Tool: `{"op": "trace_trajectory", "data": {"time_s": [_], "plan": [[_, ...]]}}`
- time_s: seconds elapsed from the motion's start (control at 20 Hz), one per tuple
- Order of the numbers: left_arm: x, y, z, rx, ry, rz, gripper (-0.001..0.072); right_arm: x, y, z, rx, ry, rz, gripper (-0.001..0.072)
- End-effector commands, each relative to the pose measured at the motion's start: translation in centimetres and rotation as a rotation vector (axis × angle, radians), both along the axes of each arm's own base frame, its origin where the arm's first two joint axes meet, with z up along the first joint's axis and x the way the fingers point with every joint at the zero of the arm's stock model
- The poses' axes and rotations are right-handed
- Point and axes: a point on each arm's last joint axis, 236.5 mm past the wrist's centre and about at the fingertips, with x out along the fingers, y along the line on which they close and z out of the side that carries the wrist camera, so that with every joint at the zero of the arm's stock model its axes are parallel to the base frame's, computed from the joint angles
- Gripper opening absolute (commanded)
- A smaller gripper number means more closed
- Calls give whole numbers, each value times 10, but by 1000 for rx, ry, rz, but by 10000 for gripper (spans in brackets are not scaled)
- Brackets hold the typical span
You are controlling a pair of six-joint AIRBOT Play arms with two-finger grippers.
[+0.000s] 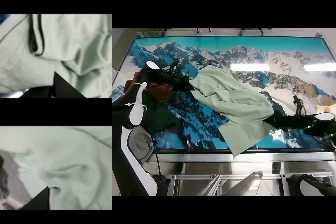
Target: Fold the shirts.
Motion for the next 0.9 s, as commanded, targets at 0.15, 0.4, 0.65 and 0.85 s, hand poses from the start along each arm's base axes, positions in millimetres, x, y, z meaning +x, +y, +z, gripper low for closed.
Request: {"op": "trace_trajectory", "data": {"time_s": [0.15, 0.4, 0.65, 0.85], "plan": [[-45, -27, 264, -314, -376, -100, 4, 6, -53, 245, 175, -549, -6, 26], [-192, -58, 488, -338, -997, -222, 5, -61, -73, 458, 283, -1272, -56, 26], [-266, 4, 571, 129, -1428, 99, 23, -101, -48, 519, 296, -1479, 85, 27], [-235, 27, 518, 149, -1298, 129, 24, -30, -58, 474, 42, -1316, -30, 26]]}}
